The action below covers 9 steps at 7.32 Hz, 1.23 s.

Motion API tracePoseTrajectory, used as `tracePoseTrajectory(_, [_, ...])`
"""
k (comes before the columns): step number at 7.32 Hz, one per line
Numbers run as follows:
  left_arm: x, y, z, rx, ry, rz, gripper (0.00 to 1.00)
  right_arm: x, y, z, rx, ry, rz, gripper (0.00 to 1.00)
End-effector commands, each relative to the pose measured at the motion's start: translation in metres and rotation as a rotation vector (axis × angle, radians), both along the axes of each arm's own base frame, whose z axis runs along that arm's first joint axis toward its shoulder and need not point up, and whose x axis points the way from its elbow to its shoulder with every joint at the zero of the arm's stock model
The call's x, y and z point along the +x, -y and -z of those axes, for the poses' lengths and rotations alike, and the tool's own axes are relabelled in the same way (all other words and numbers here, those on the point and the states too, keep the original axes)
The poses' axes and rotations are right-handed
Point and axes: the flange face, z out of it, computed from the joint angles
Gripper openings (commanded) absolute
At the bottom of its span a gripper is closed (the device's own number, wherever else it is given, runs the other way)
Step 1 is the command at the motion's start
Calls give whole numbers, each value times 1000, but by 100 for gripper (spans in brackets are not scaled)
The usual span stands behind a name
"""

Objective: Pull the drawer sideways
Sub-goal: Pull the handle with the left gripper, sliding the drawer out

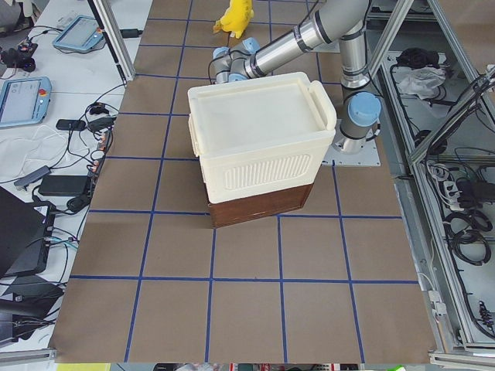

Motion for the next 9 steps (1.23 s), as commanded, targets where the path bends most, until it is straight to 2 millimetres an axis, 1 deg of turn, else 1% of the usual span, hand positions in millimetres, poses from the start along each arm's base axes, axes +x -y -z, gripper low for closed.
tracePoseTrajectory(1, [-1, 0, 1, 2, -1, 1, 19, 0, 0, 0, 0, 0, 0, 100])
tracePoseTrajectory(3, [-8, 1, 0, -2, -12, 6, 19, 0, 0, 0, 0, 0, -1, 100])
tracePoseTrajectory(4, [-16, 3, -3, -11, -14, 21, 19, 0, 0, 0, 0, 0, 0, 100])
tracePoseTrajectory(6, [-26, 5, -9, -24, -16, 38, 19, 0, 0, 0, 0, 0, 0, 100])
tracePoseTrajectory(7, [-34, 8, -12, -36, -17, 53, 19, 0, 0, 0, 0, 0, 0, 100])
tracePoseTrajectory(8, [-36, 8, -13, -38, -19, 55, 19, 0, 0, 0, 0, 0, 0, 100])
tracePoseTrajectory(9, [-43, 7, -11, -39, -32, 57, 19, 0, 0, 0, 0, 0, 0, 100])
